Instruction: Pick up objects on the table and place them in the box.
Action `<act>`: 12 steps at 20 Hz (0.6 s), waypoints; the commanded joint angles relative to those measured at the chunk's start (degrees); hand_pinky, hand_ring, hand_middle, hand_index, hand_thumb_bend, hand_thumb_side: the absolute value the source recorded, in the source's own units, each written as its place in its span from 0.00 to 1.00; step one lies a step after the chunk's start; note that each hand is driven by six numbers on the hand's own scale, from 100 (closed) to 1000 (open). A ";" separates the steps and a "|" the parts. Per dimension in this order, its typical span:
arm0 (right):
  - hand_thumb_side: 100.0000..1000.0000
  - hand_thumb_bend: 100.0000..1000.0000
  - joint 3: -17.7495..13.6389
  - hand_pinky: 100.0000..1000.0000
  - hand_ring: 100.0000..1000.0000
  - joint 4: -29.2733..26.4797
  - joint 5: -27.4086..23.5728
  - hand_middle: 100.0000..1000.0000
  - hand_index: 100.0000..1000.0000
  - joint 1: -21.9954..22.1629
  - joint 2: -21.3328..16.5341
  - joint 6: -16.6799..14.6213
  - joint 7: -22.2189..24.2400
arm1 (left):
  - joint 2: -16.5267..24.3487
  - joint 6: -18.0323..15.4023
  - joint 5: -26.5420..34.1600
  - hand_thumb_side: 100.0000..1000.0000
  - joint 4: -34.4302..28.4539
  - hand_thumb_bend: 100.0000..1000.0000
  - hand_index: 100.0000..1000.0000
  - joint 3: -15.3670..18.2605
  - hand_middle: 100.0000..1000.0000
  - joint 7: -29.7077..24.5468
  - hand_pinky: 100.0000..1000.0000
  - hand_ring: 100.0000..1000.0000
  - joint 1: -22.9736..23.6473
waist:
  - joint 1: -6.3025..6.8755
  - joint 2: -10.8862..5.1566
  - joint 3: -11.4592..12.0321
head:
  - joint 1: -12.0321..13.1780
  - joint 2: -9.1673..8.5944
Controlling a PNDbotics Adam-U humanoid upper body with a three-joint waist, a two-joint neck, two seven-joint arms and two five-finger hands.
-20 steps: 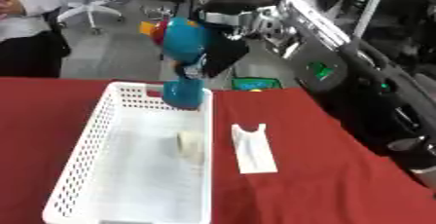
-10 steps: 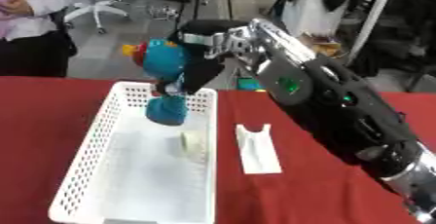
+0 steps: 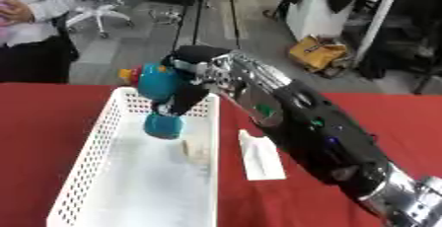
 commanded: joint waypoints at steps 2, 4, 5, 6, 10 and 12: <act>0.53 0.00 -0.60 0.14 0.34 0.31 2.95 0.26 0.49 -0.83 -0.07 -1.37 -2.55 | 0.02 -0.19 -0.23 0.82 -0.60 0.00 0.59 -0.27 0.52 -0.28 0.55 0.44 -0.82 | 0.48 -0.86 0.13 | 0.19 -0.85; 0.57 0.00 -0.53 0.19 0.37 0.61 3.69 0.30 0.53 -0.63 0.10 -2.04 -2.75 | -0.03 -0.25 -0.31 0.82 -0.60 0.00 0.59 -0.27 0.52 -0.35 0.55 0.44 -0.83 | 0.53 -0.82 0.18 | 0.29 -0.95; 0.61 0.00 -0.42 0.26 0.41 0.75 3.99 0.32 0.57 -0.48 0.21 -2.48 -2.67 | -0.06 -0.28 -0.35 0.82 -0.60 0.00 0.59 -0.26 0.52 -0.36 0.55 0.44 -0.84 | 0.55 -0.78 0.20 | 0.33 -1.07; 0.63 0.00 -0.39 0.29 0.43 0.87 4.32 0.33 0.59 -0.39 0.29 -2.87 -2.63 | -0.08 -0.30 -0.39 0.82 -0.60 0.00 0.59 -0.25 0.52 -0.37 0.55 0.44 -0.85 | 0.57 -0.76 0.21 | 0.36 -1.14; 0.70 0.10 -0.20 0.40 0.49 1.34 5.23 0.41 0.68 0.10 0.57 -4.63 -2.00 | -0.14 -0.37 -0.55 0.82 -0.60 0.00 0.59 -0.25 0.52 -0.49 0.55 0.44 -0.87 | 0.64 -0.63 0.24 | 0.58 -1.38; 0.74 0.20 -0.18 0.49 0.55 1.51 5.44 0.47 0.73 0.19 0.58 -5.34 -1.42 | -0.10 -0.39 -0.61 0.82 -0.60 0.00 0.59 -0.26 0.52 -0.56 0.55 0.44 -0.87 | 0.66 -0.58 0.16 | 0.73 -1.35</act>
